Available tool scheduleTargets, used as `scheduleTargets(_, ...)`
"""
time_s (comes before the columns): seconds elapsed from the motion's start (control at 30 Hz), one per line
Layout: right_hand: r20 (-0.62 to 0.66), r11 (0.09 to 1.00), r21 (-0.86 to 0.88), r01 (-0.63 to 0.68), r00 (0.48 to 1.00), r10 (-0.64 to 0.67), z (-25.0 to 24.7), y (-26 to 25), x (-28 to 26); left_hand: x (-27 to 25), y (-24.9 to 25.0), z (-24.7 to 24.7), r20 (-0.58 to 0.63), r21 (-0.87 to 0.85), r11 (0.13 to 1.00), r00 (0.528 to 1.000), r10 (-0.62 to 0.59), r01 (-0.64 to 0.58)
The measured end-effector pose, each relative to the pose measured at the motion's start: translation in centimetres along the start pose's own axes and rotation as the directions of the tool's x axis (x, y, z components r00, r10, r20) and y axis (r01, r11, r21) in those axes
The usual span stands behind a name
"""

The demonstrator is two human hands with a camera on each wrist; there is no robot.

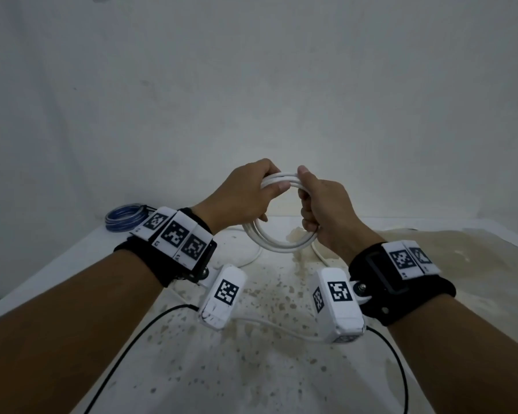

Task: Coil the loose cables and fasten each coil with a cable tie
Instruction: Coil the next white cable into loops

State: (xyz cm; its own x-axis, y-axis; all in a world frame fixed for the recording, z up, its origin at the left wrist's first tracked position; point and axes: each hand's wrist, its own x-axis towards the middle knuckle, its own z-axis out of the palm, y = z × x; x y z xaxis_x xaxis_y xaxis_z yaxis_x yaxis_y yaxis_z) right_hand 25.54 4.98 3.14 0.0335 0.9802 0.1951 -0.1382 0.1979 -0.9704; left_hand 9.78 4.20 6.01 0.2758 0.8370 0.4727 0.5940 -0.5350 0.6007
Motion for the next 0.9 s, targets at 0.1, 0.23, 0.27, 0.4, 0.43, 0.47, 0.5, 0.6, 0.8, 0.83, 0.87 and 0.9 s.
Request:
scheduleTargets(0.1,-0.011,1.0,0.017,0.004,1.0,-0.004,-0.3,0.4,-0.1,0.2,-0.1,0.4,0.029,0.061,0.998,0.999,0.023,-0.025)
scheduleTargets(0.23,-0.059,1.0,-0.002,0.018,0.998,-0.018,-0.9,1.1,0.0,0.0,0.2,1.2,0.058,-0.034,0.999,0.998,0.035,-0.033)
scheduleTargets(0.27,-0.071,1.0,-0.019,0.022,0.997,-0.023,-1.1,1.2,0.1,-0.1,0.2,1.6,0.051,-0.081,0.996,0.998,0.03,-0.025)
scheduleTargets(0.4,-0.105,0.998,-0.061,0.012,0.994,-0.018,-2.2,1.9,0.2,-0.3,0.3,3.3,0.025,-0.14,0.99,0.999,-0.028,0.031)
scheduleTargets(0.43,-0.113,0.998,-0.067,0.006,0.994,-0.013,-2.6,2.0,0.1,-0.3,0.3,3.7,0.016,-0.107,0.994,0.999,-0.036,0.037)
scheduleTargets(0.47,-0.122,0.998,-0.066,0.002,0.992,-0.01,-3.0,2.2,0.0,-0.2,0.3,4.1,0.012,-0.047,0.999,1.0,-0.015,0.016)
scheduleTargets(0.5,-0.133,0.998,-0.06,-0.004,0.991,-0.004,-3.5,2.5,-0.3,-0.3,0.4,4.6,0.019,0.024,0.999,1.0,0.024,-0.024)
scheduleTargets(0.6,-0.16,0.997,-0.067,-0.034,0.987,0.022,-5.0,3.0,-1.6,-0.6,1.1,6.2,0.033,0.125,0.986,0.994,0.106,-0.109)
scheduleTargets(0.8,-0.147,0.99,-0.104,-0.095,0.986,0.079,-10.4,3.0,-5.5,-1.4,3.9,11.1,0.042,0.045,0.992,0.992,0.115,-0.117)
scheduleTargets(0.83,-0.153,0.987,-0.103,-0.124,0.982,0.107,-11.6,2.9,-6.0,-1.6,4.4,11.9,0.049,0.027,0.994,0.993,0.109,-0.11)
scheduleTargets(0.87,-0.175,0.981,-0.11,-0.158,0.975,0.137,-12.7,2.9,-6.4,-1.7,4.9,12.7,0.061,0.006,0.995,0.993,0.104,-0.104)
scheduleTargets(0.9,-0.235,0.969,-0.173,-0.179,0.963,0.136,-14.4,2.9,-7.1,-1.9,5.8,13.8,0.087,-0.017,0.994,0.99,0.107,-0.105)
